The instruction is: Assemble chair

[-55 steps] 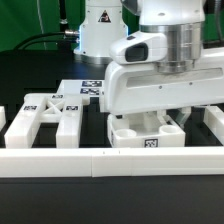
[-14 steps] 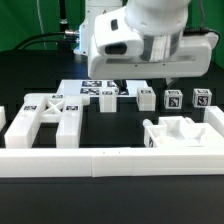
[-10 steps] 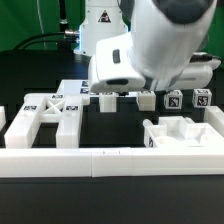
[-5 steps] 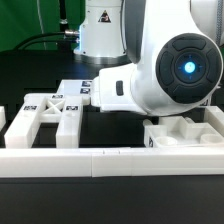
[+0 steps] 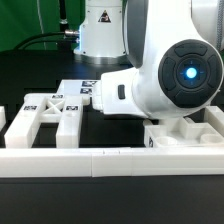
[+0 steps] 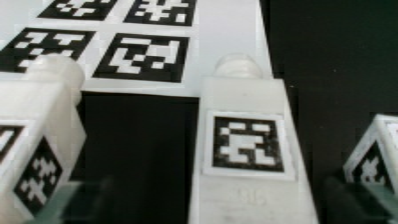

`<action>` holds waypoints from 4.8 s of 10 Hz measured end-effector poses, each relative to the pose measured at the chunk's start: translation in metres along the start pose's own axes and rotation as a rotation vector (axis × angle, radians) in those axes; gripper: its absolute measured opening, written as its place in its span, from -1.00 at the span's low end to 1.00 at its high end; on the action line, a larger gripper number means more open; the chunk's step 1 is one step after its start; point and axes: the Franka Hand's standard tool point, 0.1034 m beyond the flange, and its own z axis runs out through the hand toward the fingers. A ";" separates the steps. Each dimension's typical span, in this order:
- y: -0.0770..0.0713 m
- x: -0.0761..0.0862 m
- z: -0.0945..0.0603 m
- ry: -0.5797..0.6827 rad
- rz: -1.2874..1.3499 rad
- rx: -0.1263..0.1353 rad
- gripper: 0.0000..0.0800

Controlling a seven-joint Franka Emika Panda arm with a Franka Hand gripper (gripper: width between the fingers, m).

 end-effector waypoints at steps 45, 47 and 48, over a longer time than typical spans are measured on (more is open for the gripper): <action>-0.056 -0.003 -0.202 1.513 -0.139 -0.074 -0.29; -0.057 -0.001 -0.205 1.528 -0.140 -0.075 -0.29; -0.059 0.000 -0.206 1.529 -0.142 -0.074 -0.29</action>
Offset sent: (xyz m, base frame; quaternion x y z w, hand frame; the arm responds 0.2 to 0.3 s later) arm 0.0044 0.0056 0.0030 0.0079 0.0012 -0.0066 0.9999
